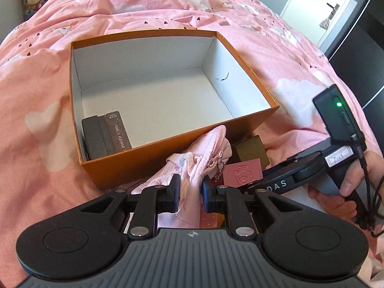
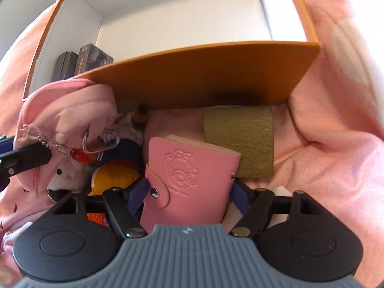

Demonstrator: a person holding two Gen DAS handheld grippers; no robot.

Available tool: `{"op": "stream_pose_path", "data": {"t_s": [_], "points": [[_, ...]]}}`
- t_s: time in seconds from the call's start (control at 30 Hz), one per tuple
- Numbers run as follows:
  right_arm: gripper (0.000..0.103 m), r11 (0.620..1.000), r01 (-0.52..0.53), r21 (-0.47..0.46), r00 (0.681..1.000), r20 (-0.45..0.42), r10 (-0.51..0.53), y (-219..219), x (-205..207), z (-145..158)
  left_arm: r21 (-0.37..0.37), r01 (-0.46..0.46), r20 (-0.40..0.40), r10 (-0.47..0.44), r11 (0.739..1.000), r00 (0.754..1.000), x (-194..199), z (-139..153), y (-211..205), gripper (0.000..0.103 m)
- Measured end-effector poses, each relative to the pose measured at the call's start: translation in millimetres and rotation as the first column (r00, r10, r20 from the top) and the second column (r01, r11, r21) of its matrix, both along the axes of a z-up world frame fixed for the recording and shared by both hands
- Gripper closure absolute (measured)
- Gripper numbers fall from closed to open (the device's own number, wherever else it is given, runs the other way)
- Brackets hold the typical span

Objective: Organize objects
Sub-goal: 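Grasp the pink snap card holder with the right gripper, then lift and carry the pink bag and card holder into the orange box with both grippers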

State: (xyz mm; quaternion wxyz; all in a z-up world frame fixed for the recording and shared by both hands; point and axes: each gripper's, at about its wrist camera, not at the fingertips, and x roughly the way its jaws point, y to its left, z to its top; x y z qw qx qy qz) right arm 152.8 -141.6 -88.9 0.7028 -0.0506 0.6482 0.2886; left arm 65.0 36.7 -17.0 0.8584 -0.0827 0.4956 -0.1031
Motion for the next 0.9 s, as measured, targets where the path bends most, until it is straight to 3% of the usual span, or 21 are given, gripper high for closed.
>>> {"op": "stream_pose_path", "data": {"t_s": [0.03,0.17,0.37,0.43,0.5,0.6,0.7,0.8,0.9], "points": [[0.034,1.000,0.006,0.002,1.000,0.004,-0.006,-2,-1,3,-0.007,-0.004,-0.001,0.004,1.000,1.000,-2,0,1,0.083],[0.056,1.000,0.015,0.002,0.999,0.050,-0.015,-5,-10,22,-0.038,-0.016,-0.004,0.016,0.999,1.000,-2,-2,6,0.082],[0.076,0.999,-0.037,0.029,0.987,0.155,0.032,1,-26,55,-0.069,-0.034,-0.017,0.033,0.997,0.999,-3,-2,11,0.082],[0.080,0.995,-0.076,0.067,0.987,0.150,0.065,8,-25,65,-0.069,-0.032,-0.021,0.030,0.997,0.999,-2,-2,12,0.080],[0.080,0.989,-0.118,0.090,0.987,0.120,0.107,20,-27,66,-0.061,-0.025,-0.022,0.024,0.998,0.999,-2,-2,10,0.079],[0.078,0.988,-0.150,0.019,0.978,0.148,0.146,36,-28,52,-0.051,-0.022,-0.023,0.020,0.998,1.000,-3,-2,9,0.077],[0.077,0.990,-0.142,0.020,0.983,0.119,0.139,37,-22,44,-0.057,-0.024,-0.028,0.022,0.998,0.999,-2,-2,11,0.075],[0.062,0.990,-0.137,0.017,0.982,0.136,0.133,31,-21,50,-0.066,-0.021,-0.040,0.019,0.998,0.999,1,-5,13,0.071],[0.055,0.988,-0.157,-0.009,0.974,0.163,0.156,34,-28,53,-0.057,-0.004,-0.052,0.001,0.998,0.999,5,-7,11,0.068]]}}
